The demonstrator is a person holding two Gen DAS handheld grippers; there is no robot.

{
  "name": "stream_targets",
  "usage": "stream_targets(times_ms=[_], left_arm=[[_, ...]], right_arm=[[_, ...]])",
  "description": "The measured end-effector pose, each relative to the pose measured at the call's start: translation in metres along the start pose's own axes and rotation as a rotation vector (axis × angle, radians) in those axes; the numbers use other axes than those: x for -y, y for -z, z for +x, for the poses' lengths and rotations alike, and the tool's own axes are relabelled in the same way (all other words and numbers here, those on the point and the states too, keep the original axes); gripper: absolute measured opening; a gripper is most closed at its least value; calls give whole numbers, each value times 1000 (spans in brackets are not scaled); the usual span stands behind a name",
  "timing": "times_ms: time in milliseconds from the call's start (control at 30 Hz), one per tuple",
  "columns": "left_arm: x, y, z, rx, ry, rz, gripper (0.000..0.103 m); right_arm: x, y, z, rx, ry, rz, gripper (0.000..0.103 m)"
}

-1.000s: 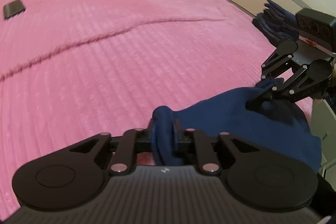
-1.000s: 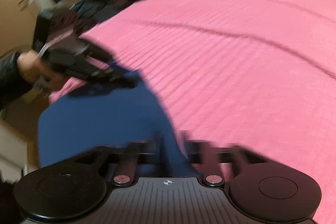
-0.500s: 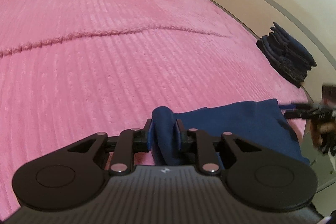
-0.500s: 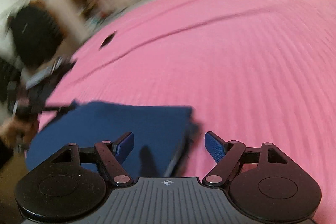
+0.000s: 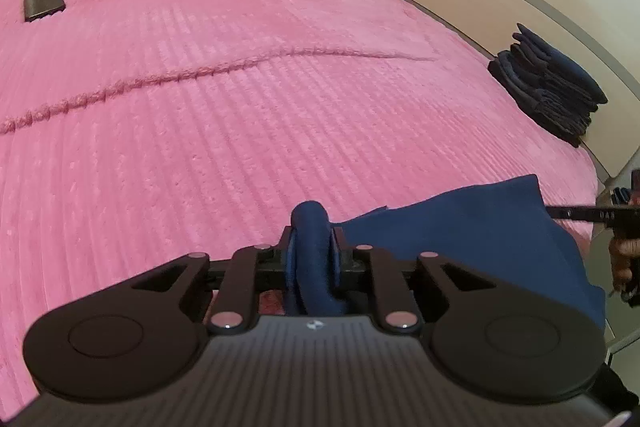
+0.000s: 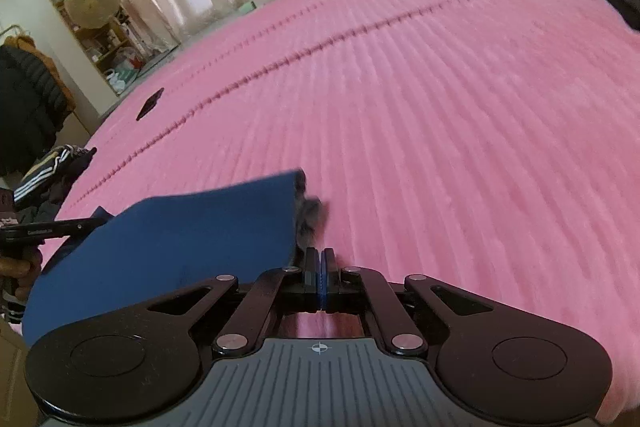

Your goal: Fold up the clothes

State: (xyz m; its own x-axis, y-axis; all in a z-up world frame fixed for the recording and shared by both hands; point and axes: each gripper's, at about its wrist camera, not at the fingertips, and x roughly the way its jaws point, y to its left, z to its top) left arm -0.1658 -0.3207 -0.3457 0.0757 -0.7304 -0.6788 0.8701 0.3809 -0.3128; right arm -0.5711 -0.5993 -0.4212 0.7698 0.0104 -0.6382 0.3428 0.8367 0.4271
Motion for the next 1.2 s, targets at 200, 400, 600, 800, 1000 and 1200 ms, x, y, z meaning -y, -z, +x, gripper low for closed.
stream_targets(times_ms=[200, 400, 600, 800, 1000, 1200], left_arm=[[0, 4, -21, 32, -22, -54, 23], [9, 33, -80, 96, -40, -114, 30], [24, 86, -113, 88, 24, -227, 34], [56, 101, -125, 104, -128, -58, 38], [130, 119, -143, 83, -285, 549, 47], [175, 173, -99, -19, -394, 1064, 67]], right_arm=[[-34, 4, -17, 67, -30, -117, 56], [-96, 30, -22, 45, -156, -282, 83], [-141, 75, 4, -105, -239, -441, 83], [-166, 77, -22, -70, -198, -611, 84], [-206, 109, -22, -130, -210, -976, 83], [-232, 159, 32, -182, -20, -1373, 56]])
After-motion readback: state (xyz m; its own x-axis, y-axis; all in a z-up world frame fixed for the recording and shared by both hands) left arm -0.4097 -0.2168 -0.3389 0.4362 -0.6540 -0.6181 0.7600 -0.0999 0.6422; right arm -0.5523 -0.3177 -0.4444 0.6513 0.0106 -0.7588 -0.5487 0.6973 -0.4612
